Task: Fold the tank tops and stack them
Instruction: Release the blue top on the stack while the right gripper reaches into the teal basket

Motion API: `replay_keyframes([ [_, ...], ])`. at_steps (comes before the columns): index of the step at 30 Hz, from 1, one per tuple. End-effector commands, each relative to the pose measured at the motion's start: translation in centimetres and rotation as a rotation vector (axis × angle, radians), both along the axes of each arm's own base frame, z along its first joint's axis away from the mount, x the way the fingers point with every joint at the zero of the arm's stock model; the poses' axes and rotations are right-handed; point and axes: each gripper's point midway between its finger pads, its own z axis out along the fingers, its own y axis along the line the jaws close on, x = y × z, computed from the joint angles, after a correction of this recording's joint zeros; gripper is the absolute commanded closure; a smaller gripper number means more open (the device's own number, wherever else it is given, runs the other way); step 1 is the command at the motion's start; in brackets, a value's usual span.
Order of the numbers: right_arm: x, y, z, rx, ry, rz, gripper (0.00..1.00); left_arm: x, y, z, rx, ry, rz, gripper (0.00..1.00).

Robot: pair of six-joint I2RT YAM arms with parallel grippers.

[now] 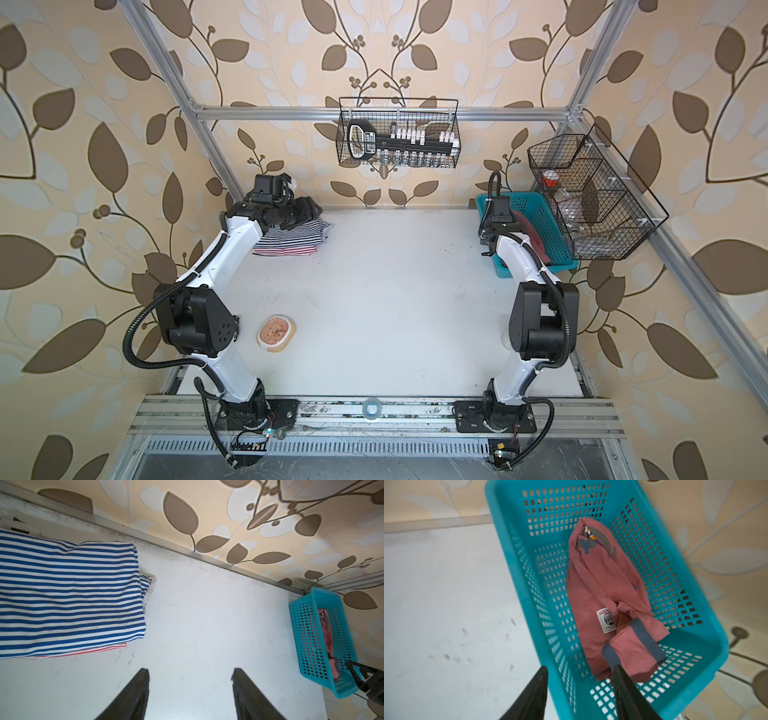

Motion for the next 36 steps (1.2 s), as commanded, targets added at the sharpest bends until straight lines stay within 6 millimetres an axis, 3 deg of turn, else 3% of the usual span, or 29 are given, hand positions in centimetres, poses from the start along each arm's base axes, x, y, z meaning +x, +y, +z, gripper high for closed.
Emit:
replay_keyframes([
  [1,0.8,-2.7,0.0,-0.08,-0.009,-0.044,0.48,-1.2,-0.1,3.1,-0.002,-0.067,-0.002,0.35],
  [7,1.8,-4.8,-2.3,-0.071,0.034,-0.07,0.47,-1.6,-0.7,2.4,0.012,-0.042,-0.01,0.34],
  [18,3.4,-9.2,-7.0,-0.007,0.141,-0.102,0.26,-1.9,-1.9,1.3,0.051,0.002,-0.031,0.34],
  [23,4.2,-9.9,-8.5,0.062,0.17,-0.086,0.2,-1.9,-2.5,0.5,0.066,0.025,-0.044,0.34],
  [31,4.1,-9.3,-11.1,0.157,0.271,-0.053,0.2,-1.9,-3.0,-0.2,0.09,0.045,-0.061,0.33],
  [36,3.9,-9.4,-11.5,0.204,0.305,-0.068,0.34,-2.0,-3.0,-0.6,0.099,0.056,-0.067,0.33],
])
